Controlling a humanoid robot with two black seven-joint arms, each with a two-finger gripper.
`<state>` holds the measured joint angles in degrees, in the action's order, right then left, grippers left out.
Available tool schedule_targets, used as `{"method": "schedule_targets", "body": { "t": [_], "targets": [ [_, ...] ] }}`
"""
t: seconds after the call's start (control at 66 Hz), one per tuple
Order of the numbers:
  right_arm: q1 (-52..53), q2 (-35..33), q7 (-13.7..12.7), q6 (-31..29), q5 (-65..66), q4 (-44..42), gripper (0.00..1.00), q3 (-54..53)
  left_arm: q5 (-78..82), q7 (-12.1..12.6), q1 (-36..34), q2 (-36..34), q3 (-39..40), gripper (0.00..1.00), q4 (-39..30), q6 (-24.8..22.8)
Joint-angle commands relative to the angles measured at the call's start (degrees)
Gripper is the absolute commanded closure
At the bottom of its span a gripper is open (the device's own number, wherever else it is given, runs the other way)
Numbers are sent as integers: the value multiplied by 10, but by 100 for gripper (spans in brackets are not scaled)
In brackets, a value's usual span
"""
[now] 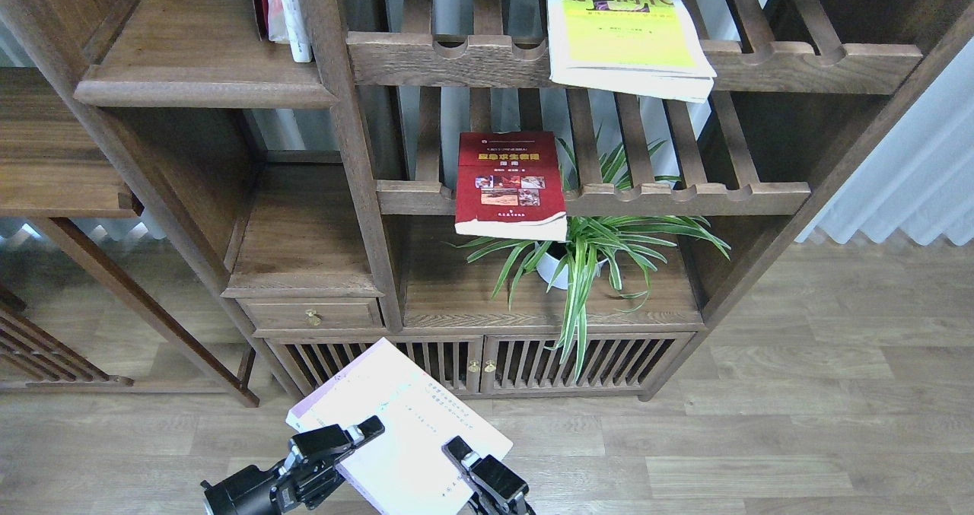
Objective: Organize books on shelf
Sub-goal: 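Hand the white book to the left gripper and release the right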
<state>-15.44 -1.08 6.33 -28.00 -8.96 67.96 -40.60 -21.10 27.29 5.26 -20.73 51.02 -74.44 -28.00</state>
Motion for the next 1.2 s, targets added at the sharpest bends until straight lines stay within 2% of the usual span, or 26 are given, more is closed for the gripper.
{"method": "schedule_targets", "body": {
  "t": [0.0,0.182,0.348,0.652,0.955,1.182],
  "targets": [
    [16,-5,2,0,-2,-23,2,-18,34,-28,10,3,20,93,0,0],
    [20,4,5,0,-4,-33,2,-66,81,-66,27,31,65,93,-1,0],
    [28,11,5,0,-5,-35,2,-80,153,-86,64,77,119,93,-3,0],
    [32,11,4,0,-6,-49,2,-80,263,-86,125,118,160,93,-35,0],
    [32,11,3,0,-8,-49,2,-79,289,-85,140,119,202,92,-47,0],
    [32,11,1,0,-8,-53,2,-76,333,-75,142,118,249,93,-47,0]
  ]
}}
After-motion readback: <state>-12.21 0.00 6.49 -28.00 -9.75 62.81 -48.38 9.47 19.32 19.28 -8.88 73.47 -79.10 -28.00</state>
